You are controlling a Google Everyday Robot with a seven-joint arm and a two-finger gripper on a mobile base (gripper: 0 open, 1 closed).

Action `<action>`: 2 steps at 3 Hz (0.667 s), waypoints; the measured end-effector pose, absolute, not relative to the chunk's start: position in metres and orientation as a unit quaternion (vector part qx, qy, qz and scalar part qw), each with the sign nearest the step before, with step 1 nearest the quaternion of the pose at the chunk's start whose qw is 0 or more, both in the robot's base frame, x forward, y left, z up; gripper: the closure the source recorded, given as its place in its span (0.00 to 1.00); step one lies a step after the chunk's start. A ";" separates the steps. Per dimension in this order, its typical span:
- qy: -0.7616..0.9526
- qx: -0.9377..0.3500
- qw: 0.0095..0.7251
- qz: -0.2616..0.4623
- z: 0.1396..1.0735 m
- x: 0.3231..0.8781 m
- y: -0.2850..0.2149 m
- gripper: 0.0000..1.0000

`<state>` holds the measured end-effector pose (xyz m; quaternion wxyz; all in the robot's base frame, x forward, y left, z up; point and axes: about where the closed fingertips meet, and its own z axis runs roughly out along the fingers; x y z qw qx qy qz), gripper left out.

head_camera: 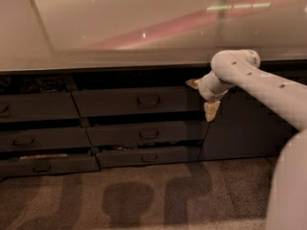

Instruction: Open top drawer

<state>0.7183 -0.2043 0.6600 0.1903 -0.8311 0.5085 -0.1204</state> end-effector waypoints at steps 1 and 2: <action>0.510 -0.838 0.168 -0.098 0.633 0.731 -0.208 0.00; 0.510 -0.838 0.168 -0.098 0.633 0.731 -0.208 0.00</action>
Offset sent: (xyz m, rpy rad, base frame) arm 0.0181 -0.0068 -0.0318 -0.0221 0.0796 0.0096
